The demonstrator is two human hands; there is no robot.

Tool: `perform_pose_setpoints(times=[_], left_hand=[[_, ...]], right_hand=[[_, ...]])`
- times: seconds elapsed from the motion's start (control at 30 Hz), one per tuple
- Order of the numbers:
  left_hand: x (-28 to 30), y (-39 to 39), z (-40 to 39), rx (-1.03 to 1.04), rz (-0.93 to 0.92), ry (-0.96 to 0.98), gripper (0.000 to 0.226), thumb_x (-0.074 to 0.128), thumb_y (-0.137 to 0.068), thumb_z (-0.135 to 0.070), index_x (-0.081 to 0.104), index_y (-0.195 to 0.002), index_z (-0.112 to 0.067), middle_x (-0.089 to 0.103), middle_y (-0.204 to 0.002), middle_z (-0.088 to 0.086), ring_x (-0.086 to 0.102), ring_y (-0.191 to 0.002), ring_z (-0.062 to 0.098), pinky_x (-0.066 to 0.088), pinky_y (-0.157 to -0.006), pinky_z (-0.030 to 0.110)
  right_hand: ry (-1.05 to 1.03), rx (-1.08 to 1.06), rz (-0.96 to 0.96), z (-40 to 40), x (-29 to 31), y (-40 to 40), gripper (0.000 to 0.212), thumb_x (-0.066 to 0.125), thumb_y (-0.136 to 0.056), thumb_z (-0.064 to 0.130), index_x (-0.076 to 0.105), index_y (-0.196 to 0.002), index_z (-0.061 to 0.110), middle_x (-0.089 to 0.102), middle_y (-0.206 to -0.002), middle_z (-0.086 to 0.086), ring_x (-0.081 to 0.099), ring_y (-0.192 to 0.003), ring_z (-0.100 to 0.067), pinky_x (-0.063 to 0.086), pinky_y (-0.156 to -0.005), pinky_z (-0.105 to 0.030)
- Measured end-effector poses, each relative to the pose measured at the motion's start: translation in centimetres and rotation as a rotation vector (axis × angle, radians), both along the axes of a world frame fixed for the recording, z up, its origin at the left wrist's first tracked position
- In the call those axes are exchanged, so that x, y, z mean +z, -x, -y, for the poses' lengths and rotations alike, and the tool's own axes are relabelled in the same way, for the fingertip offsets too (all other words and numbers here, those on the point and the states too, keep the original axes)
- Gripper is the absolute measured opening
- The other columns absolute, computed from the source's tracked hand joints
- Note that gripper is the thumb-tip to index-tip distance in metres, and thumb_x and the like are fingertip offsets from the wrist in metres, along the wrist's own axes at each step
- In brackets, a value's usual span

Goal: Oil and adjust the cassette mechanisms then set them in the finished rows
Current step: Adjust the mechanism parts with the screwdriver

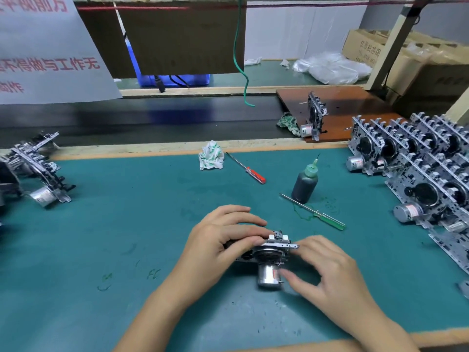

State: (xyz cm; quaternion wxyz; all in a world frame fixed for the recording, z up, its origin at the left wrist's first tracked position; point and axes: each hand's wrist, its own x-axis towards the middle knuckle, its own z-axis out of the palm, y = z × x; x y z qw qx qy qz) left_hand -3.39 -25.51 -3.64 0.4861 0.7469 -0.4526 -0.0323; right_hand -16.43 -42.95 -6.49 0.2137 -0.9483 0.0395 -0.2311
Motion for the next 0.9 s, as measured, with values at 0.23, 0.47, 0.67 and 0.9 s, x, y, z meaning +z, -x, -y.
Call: perform_pose_setpoints(times=[0.23,0.47,0.67,0.9], left_hand=[[0.0,-0.1,0.0,-0.006,0.012,-0.002,0.027,0.053,-0.088,-0.041,0.062,-0.112,-0.040,0.065,-0.108,-0.024,0.052,-0.116,0.003,0.039,-0.097,0.019],[0.2,-0.1,0.1,-0.025,0.013,0.017,0.025,0.053,-0.088,-0.039,0.067,-0.108,-0.035,0.066,-0.107,-0.023,0.053,-0.111,0.001,0.039,-0.095,0.017],[0.0,-0.1,-0.1,-0.026,0.033,0.018,0.025,0.053,-0.088,-0.040,0.066,-0.109,-0.037,0.065,-0.105,-0.026,0.053,-0.111,-0.001,0.038,-0.095,0.014],[0.0,-0.1,-0.1,-0.018,0.032,0.013,0.025,0.053,-0.088,-0.041,0.072,-0.101,-0.032,0.065,-0.105,-0.025,0.054,-0.109,0.000,0.040,-0.094,0.019]], right_hand=[[-0.035,-0.055,-0.003,-0.3,0.2,-0.1,0.034,0.052,-0.081,0.048,0.069,-0.076,0.019,0.059,-0.075,0.016,0.050,-0.077,-0.007,0.041,-0.068,-0.026],[-0.006,-0.059,-0.032,-0.6,0.4,0.2,0.036,0.051,-0.081,0.050,0.072,-0.084,0.020,0.060,-0.082,0.018,0.049,-0.083,-0.003,0.040,-0.070,-0.022],[-0.408,0.027,-0.105,-0.9,1.8,-0.7,0.045,0.065,-0.066,0.057,0.058,-0.108,0.042,0.057,-0.103,0.021,0.052,-0.107,-0.004,0.036,-0.088,-0.012],[-0.637,0.126,-0.114,-0.6,2.5,-2.7,0.027,0.078,-0.061,0.029,0.066,-0.085,0.034,0.063,-0.096,0.019,0.057,-0.101,-0.008,0.038,-0.088,-0.014]])
